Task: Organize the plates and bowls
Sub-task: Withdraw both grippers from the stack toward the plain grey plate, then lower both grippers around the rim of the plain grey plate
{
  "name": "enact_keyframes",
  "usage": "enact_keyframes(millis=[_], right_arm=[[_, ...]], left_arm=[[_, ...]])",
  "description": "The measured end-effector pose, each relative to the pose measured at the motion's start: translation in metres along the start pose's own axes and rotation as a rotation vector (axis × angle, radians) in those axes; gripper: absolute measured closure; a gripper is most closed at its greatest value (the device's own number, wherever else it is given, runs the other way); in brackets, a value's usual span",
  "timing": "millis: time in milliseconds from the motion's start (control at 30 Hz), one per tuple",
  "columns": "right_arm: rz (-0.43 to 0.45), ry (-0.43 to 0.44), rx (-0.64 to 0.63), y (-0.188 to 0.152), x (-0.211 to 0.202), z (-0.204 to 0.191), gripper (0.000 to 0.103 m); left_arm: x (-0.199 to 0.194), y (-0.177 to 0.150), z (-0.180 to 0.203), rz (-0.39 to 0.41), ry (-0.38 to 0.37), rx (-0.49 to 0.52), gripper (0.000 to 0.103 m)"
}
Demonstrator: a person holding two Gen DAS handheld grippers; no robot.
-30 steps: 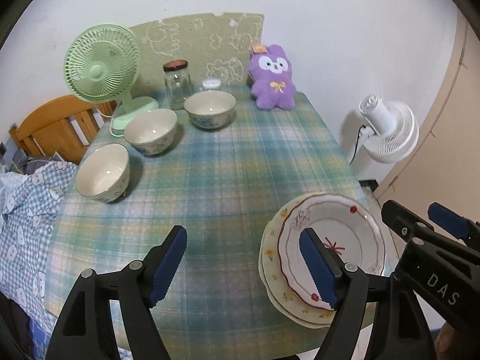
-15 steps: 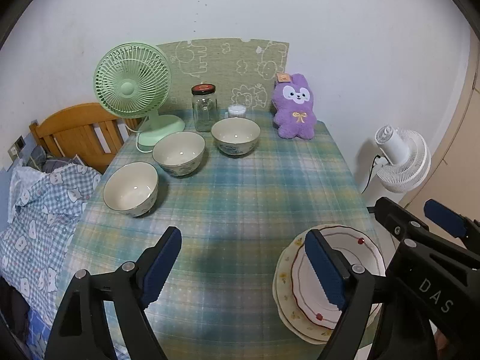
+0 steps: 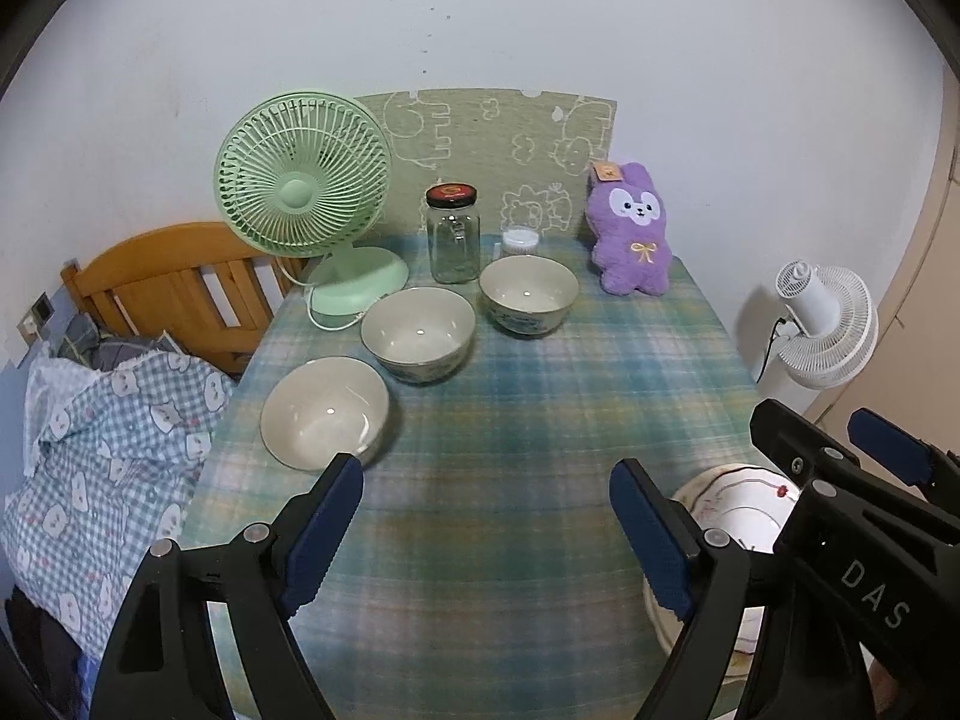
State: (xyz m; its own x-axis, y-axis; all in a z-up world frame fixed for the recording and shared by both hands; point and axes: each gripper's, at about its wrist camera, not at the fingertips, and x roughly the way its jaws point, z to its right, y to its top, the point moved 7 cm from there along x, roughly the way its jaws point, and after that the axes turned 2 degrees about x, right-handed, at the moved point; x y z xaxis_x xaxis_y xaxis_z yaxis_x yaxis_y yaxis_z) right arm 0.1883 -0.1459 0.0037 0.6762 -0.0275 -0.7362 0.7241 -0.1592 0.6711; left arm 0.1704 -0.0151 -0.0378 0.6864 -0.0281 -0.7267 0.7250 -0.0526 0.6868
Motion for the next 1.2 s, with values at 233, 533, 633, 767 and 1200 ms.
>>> enact_keyframes(millis=[233,533,633,767,1200], right_arm=[[0.033,-0.021,-0.004,0.001,0.006,-0.037,0.027],[0.037,-0.016,0.019,0.000,0.023,-0.078,0.027],[0.036,-0.026,0.021,-0.001,0.029,-0.088,0.027],[0.018,-0.020,0.015,-0.004,0.040,-0.101,0.027],[0.012,0.032,-0.071,-0.010,0.078,-0.156,0.027]], left_arm=[[0.014,0.004,-0.035,-0.025,-0.025,-0.002,0.019],[0.031,0.011,-0.075,0.003,-0.014,0.014,0.023],[0.038,0.012,-0.086,0.006,-0.016,0.021,0.023],[0.050,0.012,-0.099,-0.005,-0.020,0.031,0.023],[0.090,0.005,-0.138,-0.030,0.025,0.030,0.024]])
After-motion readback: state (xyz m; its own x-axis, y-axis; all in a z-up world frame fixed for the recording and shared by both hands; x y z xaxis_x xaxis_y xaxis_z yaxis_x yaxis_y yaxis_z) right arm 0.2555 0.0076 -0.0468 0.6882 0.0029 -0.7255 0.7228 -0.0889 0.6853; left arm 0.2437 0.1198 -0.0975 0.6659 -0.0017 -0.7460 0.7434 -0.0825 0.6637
